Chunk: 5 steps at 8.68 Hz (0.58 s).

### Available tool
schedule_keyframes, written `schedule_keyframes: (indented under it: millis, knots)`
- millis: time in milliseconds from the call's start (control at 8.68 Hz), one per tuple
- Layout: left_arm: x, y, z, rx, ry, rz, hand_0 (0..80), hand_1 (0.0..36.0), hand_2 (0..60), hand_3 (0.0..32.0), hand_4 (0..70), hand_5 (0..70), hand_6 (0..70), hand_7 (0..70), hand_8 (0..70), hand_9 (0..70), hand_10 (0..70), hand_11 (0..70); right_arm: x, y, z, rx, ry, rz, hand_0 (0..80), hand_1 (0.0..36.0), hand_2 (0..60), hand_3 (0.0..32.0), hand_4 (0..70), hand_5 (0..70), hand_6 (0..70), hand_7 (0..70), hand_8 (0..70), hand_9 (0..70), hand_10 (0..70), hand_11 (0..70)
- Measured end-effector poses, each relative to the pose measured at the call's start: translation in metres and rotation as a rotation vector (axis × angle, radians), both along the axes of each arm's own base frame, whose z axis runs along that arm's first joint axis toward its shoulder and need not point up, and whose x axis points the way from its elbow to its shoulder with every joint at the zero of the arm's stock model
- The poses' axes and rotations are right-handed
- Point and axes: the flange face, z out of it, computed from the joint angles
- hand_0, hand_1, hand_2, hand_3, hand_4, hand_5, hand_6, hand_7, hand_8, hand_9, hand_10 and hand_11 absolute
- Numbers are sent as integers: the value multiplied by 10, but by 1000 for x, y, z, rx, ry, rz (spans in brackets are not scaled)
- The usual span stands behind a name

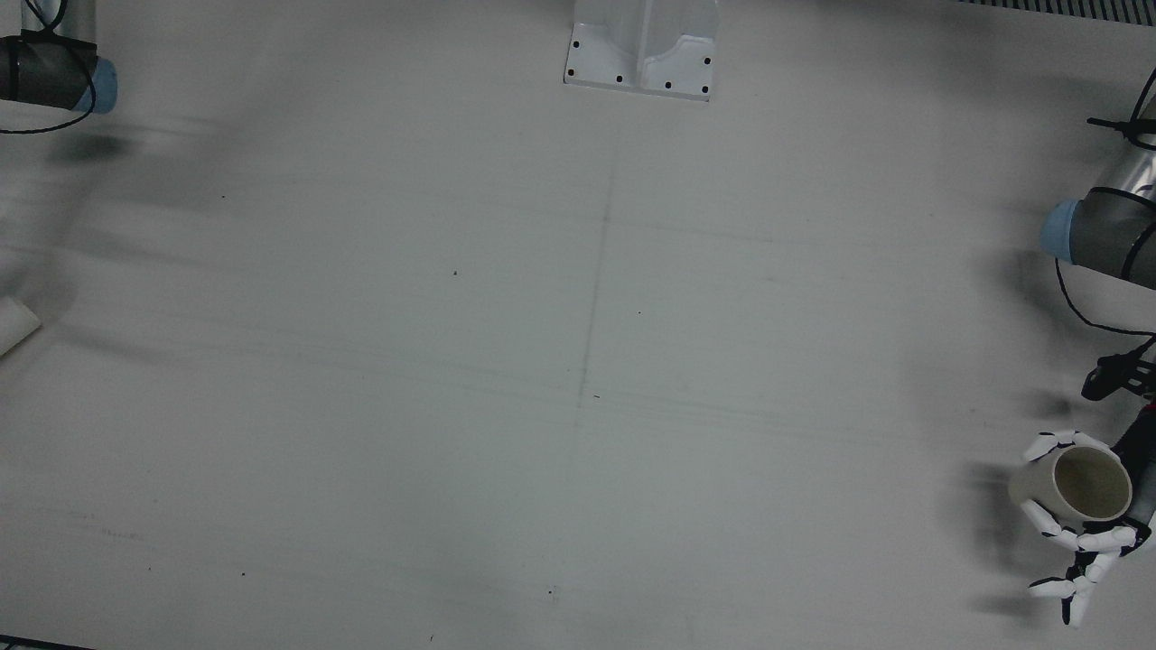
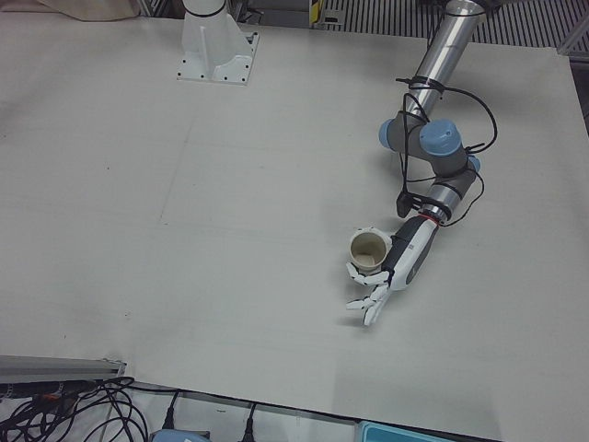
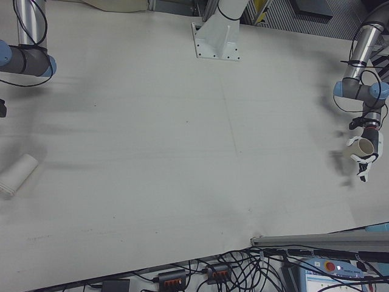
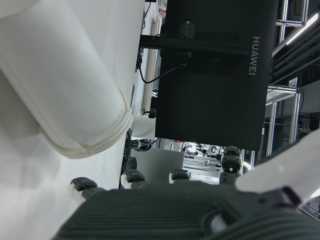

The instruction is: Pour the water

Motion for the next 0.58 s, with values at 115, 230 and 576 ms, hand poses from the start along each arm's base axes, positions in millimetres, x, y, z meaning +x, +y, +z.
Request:
schedule_keyframes:
  millis: [115,230,576]
  knots:
    - [-1,1,3,-1,-6,-1,459,309,600,0,566,700,87,222,19,30,0,4,1,-2,-3,6,-5,-1,226,0,0,320,218,8,45,89,36,3,0,0]
    - [-1,2,10,-5,-11,-2,462,309,600,0,567,700,88,223,20,30,0,3,2,-2,-4,8,-8,-1,236,0,0,320,234,11,48,94,37,4,0,0]
    - [-1,2,23,-12,-19,-2,435,185,550,0,424,700,67,194,7,24,0,0,6,-2,-5,9,-12,7,250,0,0,320,224,11,45,88,36,3,0,0]
